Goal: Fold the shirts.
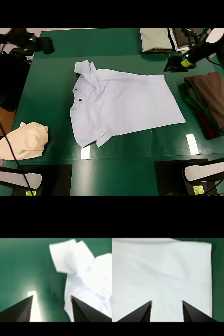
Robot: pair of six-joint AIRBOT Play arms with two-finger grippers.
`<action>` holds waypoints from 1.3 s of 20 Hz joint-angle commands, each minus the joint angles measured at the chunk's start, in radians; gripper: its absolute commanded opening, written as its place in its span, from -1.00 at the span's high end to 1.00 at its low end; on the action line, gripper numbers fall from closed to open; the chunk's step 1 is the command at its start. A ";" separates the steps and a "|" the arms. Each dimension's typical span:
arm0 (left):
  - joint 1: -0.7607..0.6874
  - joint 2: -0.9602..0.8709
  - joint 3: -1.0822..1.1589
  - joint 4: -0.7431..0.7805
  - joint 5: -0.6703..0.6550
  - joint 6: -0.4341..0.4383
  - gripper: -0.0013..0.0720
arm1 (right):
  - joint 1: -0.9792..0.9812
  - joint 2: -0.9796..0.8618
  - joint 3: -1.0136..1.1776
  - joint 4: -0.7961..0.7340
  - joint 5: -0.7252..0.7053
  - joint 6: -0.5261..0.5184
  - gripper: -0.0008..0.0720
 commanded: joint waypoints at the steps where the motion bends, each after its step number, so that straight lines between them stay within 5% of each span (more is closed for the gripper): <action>1: 0.053 0.115 -0.154 -0.006 -0.104 -0.042 -0.55 | -0.027 0.121 -0.169 0.011 -0.011 -0.047 -0.23; 7: 0.053 0.461 -0.758 -0.038 -0.019 -0.052 -0.55 | -0.202 0.369 -0.601 0.010 -0.043 -0.068 -0.23; 10: 0.053 0.591 -0.964 -0.106 -0.008 -0.052 -0.55 | -0.407 0.431 -0.783 0.011 -0.043 -0.095 -0.65; 12: 0.053 0.636 -1.045 -0.151 0.005 -0.060 -0.55 | -0.543 0.431 -0.863 0.019 -0.047 -0.112 -0.65; 19: 0.051 0.648 -1.102 -0.217 0.055 -0.074 -0.55 | -0.675 0.412 -1.019 0.229 -0.178 -0.215 -0.25; 24: 0.051 0.647 -1.102 -0.218 0.042 -0.074 -0.55 | -0.551 0.287 -1.018 0.307 -0.236 -0.215 -0.25; 26: 0.051 0.647 -1.102 -0.217 0.035 -0.074 -0.55 | -0.504 0.274 -1.018 0.307 -0.269 -0.215 0.05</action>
